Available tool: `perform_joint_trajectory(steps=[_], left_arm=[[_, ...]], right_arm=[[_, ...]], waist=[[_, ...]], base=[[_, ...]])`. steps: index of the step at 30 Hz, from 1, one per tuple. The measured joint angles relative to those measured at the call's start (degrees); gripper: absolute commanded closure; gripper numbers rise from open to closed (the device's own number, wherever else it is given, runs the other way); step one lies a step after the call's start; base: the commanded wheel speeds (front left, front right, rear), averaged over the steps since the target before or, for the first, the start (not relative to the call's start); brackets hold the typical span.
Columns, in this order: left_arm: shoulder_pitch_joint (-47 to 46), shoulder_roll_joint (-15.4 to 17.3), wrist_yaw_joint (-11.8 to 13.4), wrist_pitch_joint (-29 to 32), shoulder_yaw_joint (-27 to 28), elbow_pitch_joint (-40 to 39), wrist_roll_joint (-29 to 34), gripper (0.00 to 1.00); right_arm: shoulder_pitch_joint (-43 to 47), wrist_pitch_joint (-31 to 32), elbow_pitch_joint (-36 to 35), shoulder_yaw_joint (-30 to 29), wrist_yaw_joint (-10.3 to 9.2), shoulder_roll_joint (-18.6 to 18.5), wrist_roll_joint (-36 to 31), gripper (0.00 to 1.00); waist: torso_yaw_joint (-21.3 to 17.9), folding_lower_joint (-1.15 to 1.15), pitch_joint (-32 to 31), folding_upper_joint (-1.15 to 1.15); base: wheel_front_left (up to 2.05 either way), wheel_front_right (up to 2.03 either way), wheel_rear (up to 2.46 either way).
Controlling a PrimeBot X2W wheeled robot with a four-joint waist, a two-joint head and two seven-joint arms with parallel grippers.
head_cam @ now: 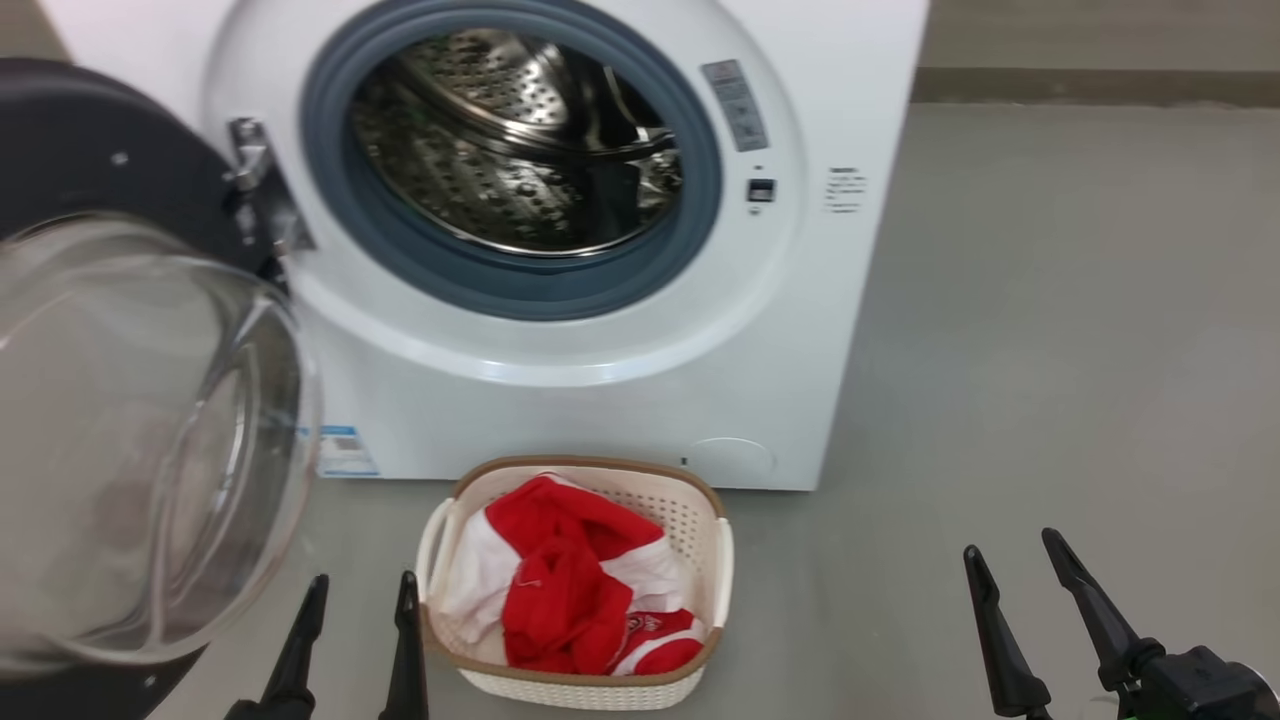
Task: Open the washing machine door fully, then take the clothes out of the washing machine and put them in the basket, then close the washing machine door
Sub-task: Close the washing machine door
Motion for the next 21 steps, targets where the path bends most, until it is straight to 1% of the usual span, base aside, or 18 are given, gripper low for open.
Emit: perform_joint_trajectory(steps=[9, 17, 18, 21], left_arm=[[1.62, 0.03, 1.96, 0.7, 0.21, -3.05, 0.36, 0.0], [2.4, 0.44, 2.94, 1.76, 0.56, -4.58, 0.37, 0.0], [2.4, 0.44, 2.94, 1.76, 0.56, -4.58, 0.37, 0.0], [2.42, 0.63, 3.38, 2.19, 0.71, -5.05, 0.38, 0.0]], right_arm=[[-0.01, 0.0, 0.23, 1.02, 0.0, -0.01, -0.01, 0.0], [0.0, 0.0, 0.19, 1.4, 0.0, 0.0, -0.01, 0.0], [0.0, 0.0, 0.19, 1.4, 0.0, 0.0, -0.01, 0.0], [0.0, 0.0, 0.15, 1.46, 0.0, 0.0, 0.0, 0.0]], waist=[[7.31, 0.0, -0.41, 0.0], [14.34, 0.0, -0.77, 0.0], [14.34, 0.0, -0.77, 0.0], [16.79, 0.0, -0.86, 0.0]], base=[[0.0, 0.0, 0.0], [0.0, 0.0, 0.0], [0.0, 0.0, 0.0], [0.0, 0.0, 0.0]])
